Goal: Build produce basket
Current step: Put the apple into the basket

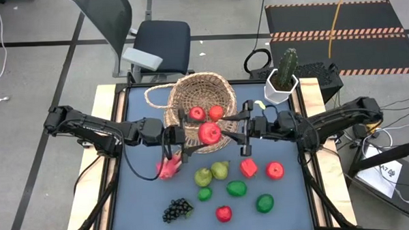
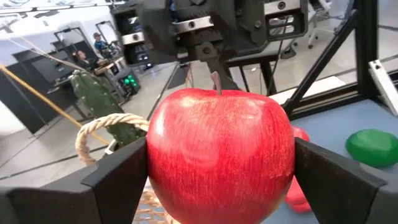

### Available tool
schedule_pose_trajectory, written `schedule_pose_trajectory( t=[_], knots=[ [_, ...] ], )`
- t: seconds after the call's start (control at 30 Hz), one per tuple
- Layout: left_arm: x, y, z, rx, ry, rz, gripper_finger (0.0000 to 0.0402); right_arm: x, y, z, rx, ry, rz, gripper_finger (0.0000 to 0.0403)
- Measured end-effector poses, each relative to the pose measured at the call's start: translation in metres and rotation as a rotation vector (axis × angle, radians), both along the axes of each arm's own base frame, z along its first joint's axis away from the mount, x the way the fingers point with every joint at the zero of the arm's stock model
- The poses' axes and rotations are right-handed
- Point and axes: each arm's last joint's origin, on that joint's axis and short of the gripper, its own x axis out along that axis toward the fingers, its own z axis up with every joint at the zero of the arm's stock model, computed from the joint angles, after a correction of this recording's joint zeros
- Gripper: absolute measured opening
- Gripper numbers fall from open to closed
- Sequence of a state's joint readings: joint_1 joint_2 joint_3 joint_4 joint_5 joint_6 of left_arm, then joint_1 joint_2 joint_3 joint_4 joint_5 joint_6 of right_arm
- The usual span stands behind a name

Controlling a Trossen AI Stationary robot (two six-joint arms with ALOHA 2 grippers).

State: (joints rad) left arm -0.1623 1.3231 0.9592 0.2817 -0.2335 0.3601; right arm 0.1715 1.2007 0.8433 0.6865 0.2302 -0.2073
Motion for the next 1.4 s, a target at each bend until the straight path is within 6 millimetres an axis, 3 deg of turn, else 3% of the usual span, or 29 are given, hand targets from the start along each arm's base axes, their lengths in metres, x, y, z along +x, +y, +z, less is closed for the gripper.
schedule_pose_trajectory(
  t=[0.37, 0.7, 0.93, 1.13, 1.4],
  knots=[
    [-0.003, 0.013, 0.006, 0.060, -0.020, 0.140, 0.0367, -0.047, 0.014, 0.001, 0.051, 0.264, 0.009, 0.0189],
    [-0.004, 0.040, 0.036, 0.078, -0.004, 0.276, 0.0367, -0.065, 0.017, -0.030, 0.048, 0.305, 0.045, 0.0187],
    [-0.007, 0.065, 0.057, 0.094, 0.049, 0.356, 0.0367, -0.076, 0.012, -0.028, 0.054, 0.274, 0.019, 0.0187],
    [-0.011, 0.095, 0.052, 0.039, 0.088, 0.394, 0.0367, -0.081, 0.011, -0.025, 0.059, 0.257, 0.023, 0.0187],
    [0.009, 0.125, 0.020, -0.042, 0.202, 0.389, 0.0367, -0.081, 0.011, -0.026, 0.056, 0.265, 0.024, 0.0187]
  ],
)
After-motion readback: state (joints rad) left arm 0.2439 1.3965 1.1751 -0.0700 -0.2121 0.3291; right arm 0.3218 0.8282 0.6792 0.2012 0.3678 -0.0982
